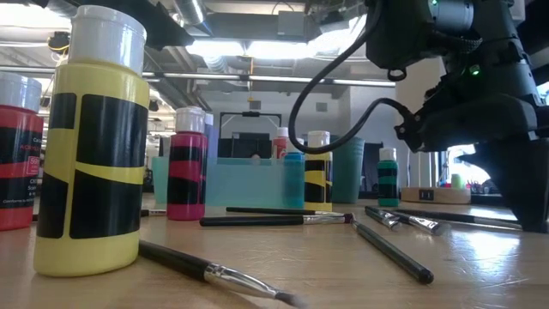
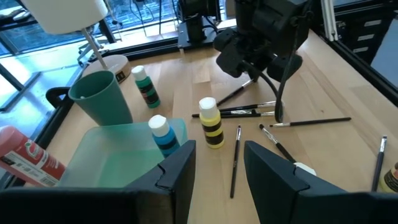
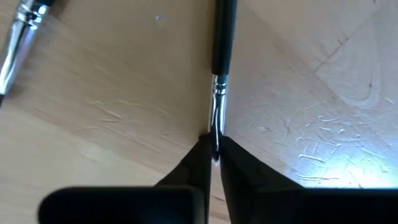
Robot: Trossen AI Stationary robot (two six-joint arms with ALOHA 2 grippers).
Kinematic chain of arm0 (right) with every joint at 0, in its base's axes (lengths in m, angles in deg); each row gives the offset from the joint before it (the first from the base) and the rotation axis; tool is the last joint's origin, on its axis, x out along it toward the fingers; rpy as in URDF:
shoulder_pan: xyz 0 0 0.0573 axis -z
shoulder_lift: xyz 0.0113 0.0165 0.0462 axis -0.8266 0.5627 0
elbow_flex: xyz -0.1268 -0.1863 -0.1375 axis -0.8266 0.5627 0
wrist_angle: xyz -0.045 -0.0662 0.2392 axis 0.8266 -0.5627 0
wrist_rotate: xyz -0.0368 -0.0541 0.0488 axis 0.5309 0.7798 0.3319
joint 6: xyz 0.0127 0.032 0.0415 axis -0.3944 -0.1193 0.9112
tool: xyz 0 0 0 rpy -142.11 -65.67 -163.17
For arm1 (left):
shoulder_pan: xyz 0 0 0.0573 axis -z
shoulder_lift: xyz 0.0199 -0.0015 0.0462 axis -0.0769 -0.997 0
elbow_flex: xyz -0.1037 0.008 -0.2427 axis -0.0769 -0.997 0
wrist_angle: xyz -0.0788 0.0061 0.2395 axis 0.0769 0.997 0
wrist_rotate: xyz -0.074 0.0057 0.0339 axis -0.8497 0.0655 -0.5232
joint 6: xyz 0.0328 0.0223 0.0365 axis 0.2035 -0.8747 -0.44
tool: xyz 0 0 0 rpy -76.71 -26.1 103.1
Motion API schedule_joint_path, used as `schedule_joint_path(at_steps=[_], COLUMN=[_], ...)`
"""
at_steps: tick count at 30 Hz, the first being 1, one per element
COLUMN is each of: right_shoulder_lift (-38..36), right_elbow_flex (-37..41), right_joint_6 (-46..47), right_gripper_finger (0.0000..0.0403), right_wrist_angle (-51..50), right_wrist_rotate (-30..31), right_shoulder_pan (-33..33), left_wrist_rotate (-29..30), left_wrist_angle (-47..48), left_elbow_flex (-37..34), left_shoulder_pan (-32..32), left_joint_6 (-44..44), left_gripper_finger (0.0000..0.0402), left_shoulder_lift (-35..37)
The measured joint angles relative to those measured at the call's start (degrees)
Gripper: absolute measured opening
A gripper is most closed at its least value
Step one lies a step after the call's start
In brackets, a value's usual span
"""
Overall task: Pick & Place Paint Supplies
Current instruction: Put the black paint brush into the dark green cup
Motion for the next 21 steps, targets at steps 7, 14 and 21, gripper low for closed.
schedule_joint_path(at_steps=[7, 14, 21], right_shoulder_lift=[0.0, 0.5, 0.3], right_elbow_flex=[0.0, -2.4, -8.8], right_joint_6=[0.2, 0.0, 0.0], right_gripper_finger=[0.0004, 0.0001, 0.0], right_wrist_angle=[-0.2, -5.8, -12.4], right_wrist_rotate=[0.1, 1.5, 3.9], right_shoulder_pan=[0.0, -0.1, -0.9], left_wrist_rotate=[-0.1, -3.3, -3.2], left_wrist_angle=[0.0, 0.0, -0.1], left_elbow_flex=[0.0, 0.0, 0.0], left_shoulder_pan=[0.0, 0.0, 0.0], left_joint_6=[-0.5, -1.6, -1.5], left_gripper_finger=[0.0132, 0.0132, 0.0132], left_shoulder_lift=[0.0, 0.0, 0.0])
